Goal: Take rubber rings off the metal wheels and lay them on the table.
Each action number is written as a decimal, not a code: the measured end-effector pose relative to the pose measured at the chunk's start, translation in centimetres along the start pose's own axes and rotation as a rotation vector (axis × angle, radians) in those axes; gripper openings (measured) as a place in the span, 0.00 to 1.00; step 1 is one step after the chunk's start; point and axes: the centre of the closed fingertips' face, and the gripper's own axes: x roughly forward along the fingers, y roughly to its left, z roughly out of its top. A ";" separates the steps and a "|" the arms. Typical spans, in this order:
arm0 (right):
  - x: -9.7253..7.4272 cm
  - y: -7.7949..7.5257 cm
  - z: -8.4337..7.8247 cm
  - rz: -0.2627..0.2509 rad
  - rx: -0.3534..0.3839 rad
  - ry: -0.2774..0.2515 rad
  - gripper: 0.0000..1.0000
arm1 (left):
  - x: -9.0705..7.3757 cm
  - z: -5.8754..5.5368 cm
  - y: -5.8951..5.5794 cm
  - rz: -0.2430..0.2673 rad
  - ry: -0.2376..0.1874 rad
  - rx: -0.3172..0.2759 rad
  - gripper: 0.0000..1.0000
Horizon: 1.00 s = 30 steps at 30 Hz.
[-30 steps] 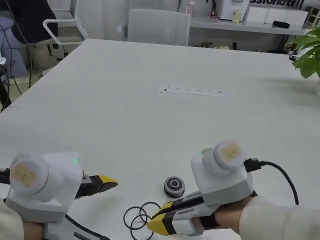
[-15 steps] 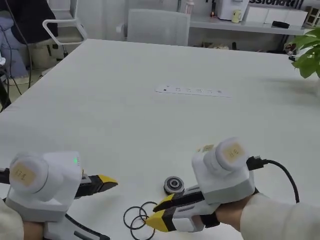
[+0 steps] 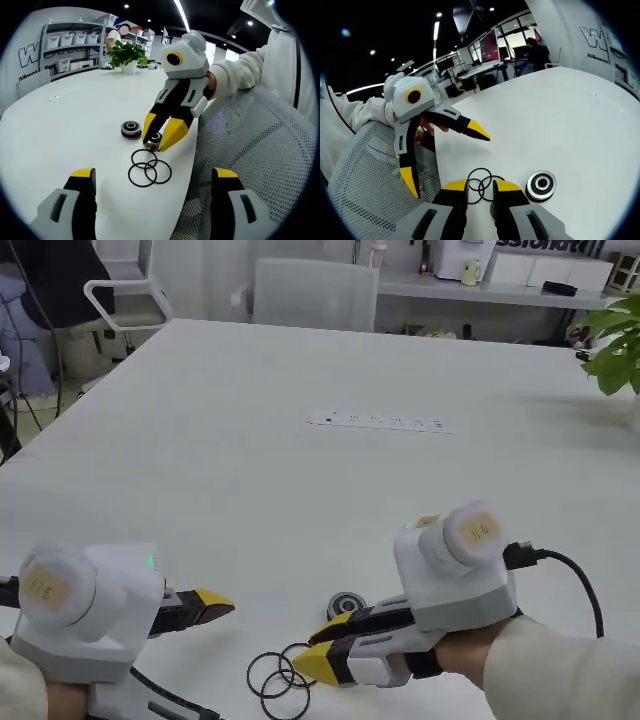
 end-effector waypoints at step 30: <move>-3.3 -3.2 4.0 -0.086 0.058 -0.189 0.28 | 0.1 -0.2 -0.2 -0.009 0.013 0.000 0.93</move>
